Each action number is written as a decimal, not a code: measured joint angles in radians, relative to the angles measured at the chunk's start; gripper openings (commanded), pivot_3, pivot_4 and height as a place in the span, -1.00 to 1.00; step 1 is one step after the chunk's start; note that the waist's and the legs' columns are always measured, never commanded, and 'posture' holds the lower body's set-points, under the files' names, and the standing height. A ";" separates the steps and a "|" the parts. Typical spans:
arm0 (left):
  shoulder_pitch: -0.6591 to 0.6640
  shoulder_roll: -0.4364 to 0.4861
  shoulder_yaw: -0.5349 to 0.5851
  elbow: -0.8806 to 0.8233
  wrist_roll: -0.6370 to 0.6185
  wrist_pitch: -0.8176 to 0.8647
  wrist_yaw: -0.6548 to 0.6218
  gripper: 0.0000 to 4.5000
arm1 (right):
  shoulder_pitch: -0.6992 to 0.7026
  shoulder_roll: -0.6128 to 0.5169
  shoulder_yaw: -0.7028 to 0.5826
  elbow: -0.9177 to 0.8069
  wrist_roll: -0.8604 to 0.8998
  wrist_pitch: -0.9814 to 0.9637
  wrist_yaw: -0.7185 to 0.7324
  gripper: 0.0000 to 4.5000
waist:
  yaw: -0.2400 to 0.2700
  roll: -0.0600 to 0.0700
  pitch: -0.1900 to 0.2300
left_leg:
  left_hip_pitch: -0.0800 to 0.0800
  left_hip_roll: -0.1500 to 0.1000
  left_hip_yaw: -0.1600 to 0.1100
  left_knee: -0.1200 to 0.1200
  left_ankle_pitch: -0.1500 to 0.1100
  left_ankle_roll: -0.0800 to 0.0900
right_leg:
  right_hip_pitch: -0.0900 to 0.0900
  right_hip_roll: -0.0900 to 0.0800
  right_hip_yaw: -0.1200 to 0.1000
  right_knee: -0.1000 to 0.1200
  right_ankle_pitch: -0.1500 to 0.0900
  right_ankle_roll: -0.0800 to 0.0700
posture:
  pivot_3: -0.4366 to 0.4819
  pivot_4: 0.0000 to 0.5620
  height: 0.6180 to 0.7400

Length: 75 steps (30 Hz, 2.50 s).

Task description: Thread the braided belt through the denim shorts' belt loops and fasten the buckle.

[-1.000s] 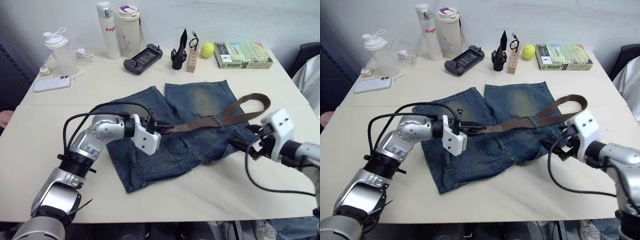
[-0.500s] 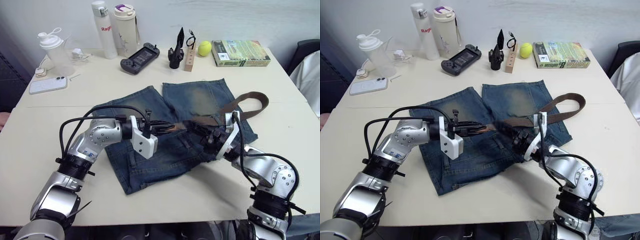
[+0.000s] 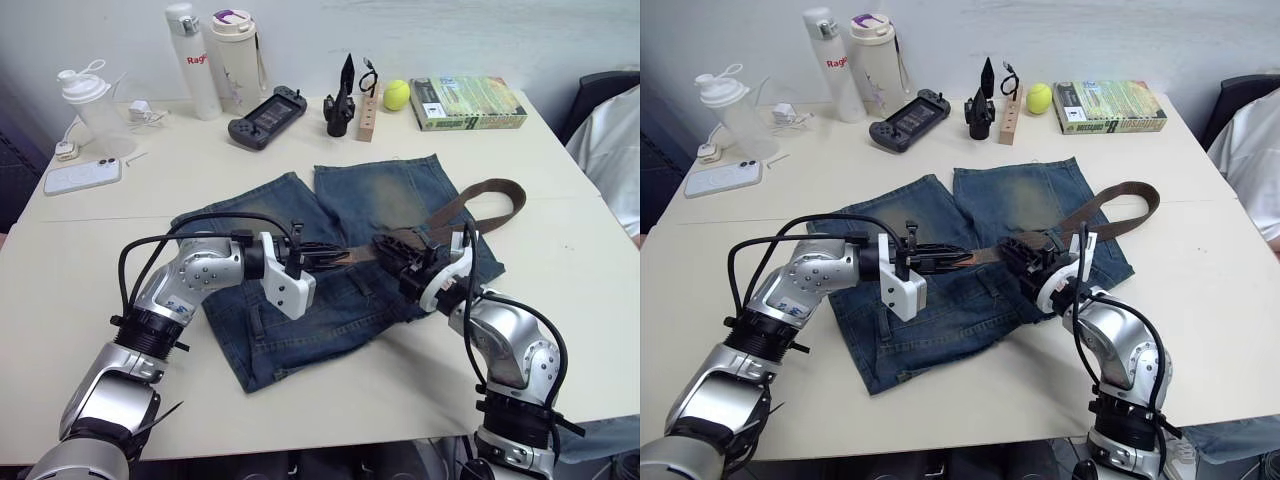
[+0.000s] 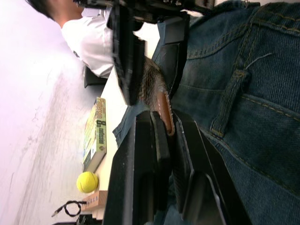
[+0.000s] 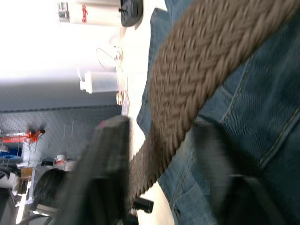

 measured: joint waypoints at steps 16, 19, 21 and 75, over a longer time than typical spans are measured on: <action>0.108 0.018 0.051 -0.165 -0.371 0.418 -0.170 0.30 | 0.000 -0.121 0.029 0.002 0.001 -0.060 0.091 -1.00 | -0.002 0.001 0.001 | 0.000 0.001 0.000 0.000 0.000 0.000 | 0.000 0.000 0.002 -0.002 0.000 0.000 | -0.05 -0.47 0.67; 0.184 0.106 0.160 -0.265 -0.536 0.663 -0.198 0.30 | -0.001 -0.225 0.020 0.013 -0.013 -0.055 0.176 -1.00 | -0.007 0.002 0.001 | 0.000 0.001 0.000 -0.001 0.000 0.000 | 0.000 0.000 0.005 -0.002 0.000 0.000 | -0.05 -0.47 0.67; 0.250 0.151 0.213 -0.339 -0.642 0.810 -0.225 0.30 | -0.005 -0.277 0.021 0.032 -0.052 -0.047 0.243 -1.00 | -0.008 0.003 0.001 | 0.000 0.001 0.000 -0.002 0.000 0.000 | 0.000 0.000 0.005 -0.003 0.000 0.000 | -0.05 -0.47 0.67; 0.485 0.182 0.350 -0.676 -0.906 1.282 -0.212 0.30 | -0.046 -0.278 0.043 0.198 -0.478 0.144 0.726 -1.00 | 0.000 0.004 0.002 | 0.001 0.002 0.004 -0.004 0.001 -0.003 | 0.000 0.003 0.012 -0.007 0.000 -0.001 | -0.05 -0.47 0.67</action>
